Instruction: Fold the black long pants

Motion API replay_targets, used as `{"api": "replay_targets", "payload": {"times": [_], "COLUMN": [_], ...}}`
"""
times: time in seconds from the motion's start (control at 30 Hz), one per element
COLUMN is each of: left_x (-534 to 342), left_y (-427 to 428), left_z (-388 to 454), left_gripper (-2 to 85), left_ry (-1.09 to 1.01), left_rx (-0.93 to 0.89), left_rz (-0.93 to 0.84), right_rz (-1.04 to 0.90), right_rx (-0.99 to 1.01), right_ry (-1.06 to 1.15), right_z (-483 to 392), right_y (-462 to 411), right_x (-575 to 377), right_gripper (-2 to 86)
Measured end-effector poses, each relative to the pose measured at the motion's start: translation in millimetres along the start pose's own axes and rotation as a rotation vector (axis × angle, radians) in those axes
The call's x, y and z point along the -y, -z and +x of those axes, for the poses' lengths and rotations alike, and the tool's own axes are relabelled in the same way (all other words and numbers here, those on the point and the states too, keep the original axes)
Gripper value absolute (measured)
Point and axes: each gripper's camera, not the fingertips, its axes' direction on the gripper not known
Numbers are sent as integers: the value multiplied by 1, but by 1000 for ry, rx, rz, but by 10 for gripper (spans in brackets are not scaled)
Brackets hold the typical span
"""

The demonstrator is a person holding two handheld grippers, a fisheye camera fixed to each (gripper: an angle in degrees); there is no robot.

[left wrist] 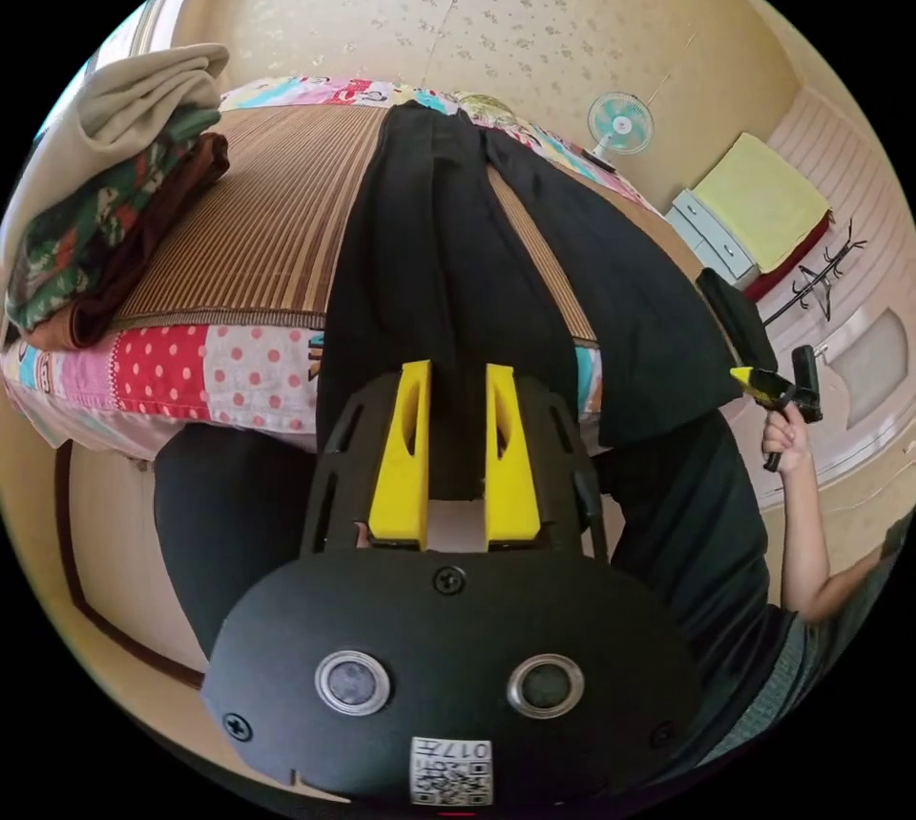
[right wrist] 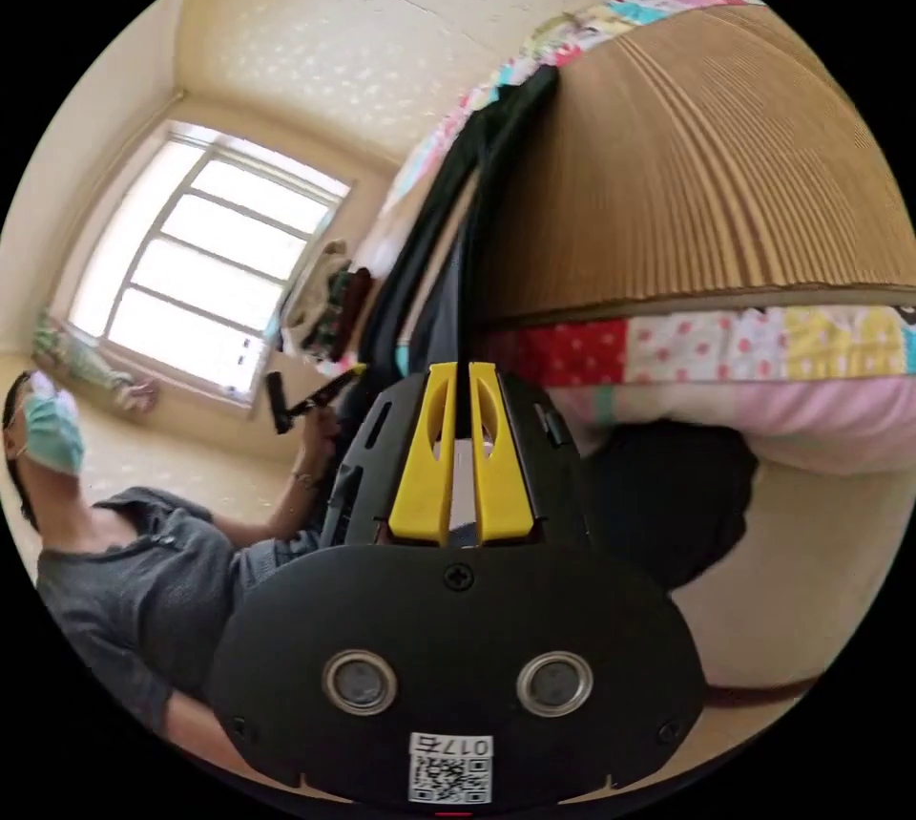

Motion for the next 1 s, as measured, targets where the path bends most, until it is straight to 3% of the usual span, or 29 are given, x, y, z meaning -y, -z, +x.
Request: {"api": "replay_targets", "payload": {"times": [0.07,0.13,0.33,0.5,0.6,0.67,0.8,0.87,1.0], "left_x": [2,17,96,154,161,153,125,113,110], "left_y": [19,33,-2,-70,-113,-119,-126,-137,-143], "left_z": [8,27,101,107,109,104,84,79,70], "left_gripper": [96,104,156,175,73,43,6,2,-2], "left_ry": [-24,-66,-231,-151,-199,-216,-225,-267,-256], "left_rx": [-67,-197,-515,-519,-552,-592,-491,-425,-476], "left_rz": [64,72,-125,-321,-469,-452,-377,-385,-358], "right_rz": [-55,-11,25,-95,-111,-161,-298,-268,-236], "right_rx": [-291,-343,-146,-182,-175,-162,-99,30,155], "right_ry": [-43,11,273,419,454,458,566,488,220], "right_z": [-5,-27,-108,-149,-160,-158,-135,-95,-15], "right_y": [-1,4,-27,-86,-105,-116,-111,-91,-81], "right_x": [-6,-11,-4,9,14,16,29,71,188], "right_gripper": [30,29,30,33,37,43,55,69,90]}}
